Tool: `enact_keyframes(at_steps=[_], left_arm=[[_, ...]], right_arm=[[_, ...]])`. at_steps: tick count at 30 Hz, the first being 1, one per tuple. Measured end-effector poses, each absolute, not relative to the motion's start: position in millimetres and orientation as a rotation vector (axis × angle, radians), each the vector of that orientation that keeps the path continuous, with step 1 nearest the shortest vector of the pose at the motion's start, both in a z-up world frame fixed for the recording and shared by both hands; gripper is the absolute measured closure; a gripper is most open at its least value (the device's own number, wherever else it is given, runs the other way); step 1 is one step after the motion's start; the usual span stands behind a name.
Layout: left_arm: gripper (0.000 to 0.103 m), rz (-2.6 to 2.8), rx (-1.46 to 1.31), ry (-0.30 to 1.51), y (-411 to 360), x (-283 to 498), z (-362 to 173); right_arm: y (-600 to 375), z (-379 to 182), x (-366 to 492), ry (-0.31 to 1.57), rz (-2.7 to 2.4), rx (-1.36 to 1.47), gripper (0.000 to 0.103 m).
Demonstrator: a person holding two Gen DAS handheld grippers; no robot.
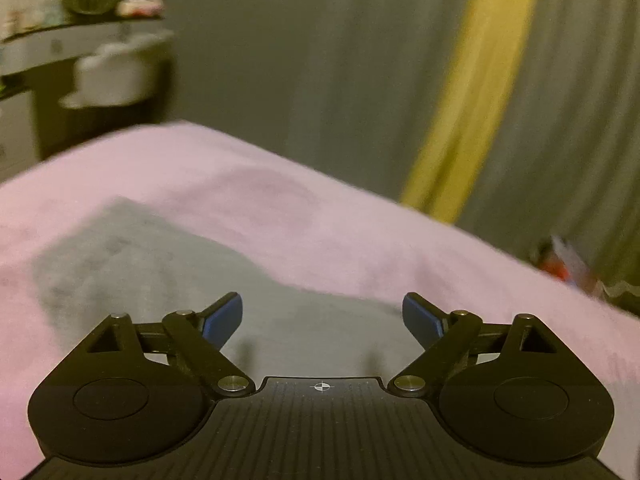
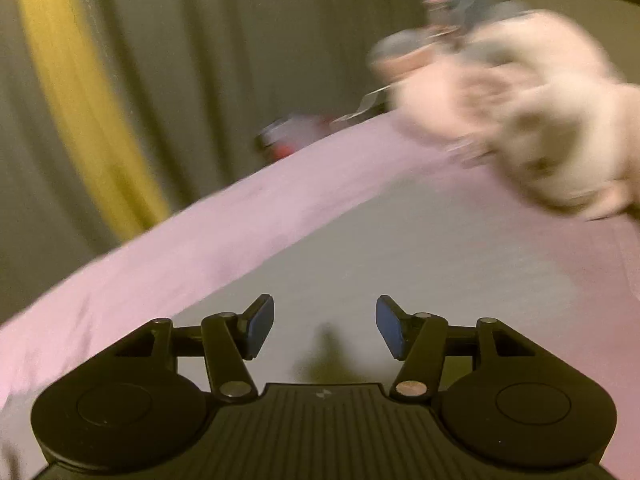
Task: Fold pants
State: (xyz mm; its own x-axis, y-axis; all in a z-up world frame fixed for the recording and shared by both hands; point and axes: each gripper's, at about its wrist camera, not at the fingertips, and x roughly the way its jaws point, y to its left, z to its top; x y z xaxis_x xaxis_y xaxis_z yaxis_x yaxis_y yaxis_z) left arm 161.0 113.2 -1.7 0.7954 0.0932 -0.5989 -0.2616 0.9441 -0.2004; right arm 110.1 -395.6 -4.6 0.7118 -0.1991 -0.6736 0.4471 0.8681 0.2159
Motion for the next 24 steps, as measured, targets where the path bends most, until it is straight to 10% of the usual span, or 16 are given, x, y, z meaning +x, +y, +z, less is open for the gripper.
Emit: enact_keyframes(at_steps=[5, 8, 24], left_arm=[[0.011, 0.181, -0.215, 0.753, 72, 187, -60], [0.009, 0.206, -0.108, 0.832, 59, 181, -89], [0.022, 0.161, -0.207, 0.769, 47, 180, -12]], right_arm=[[-336, -71, 151, 0.943, -0.258, 0.168, 0.035], [-344, -72, 155, 0.922, -0.251, 0.180, 0.007], [-348, -91, 162, 0.813, -0.296, 0.210, 0.004]])
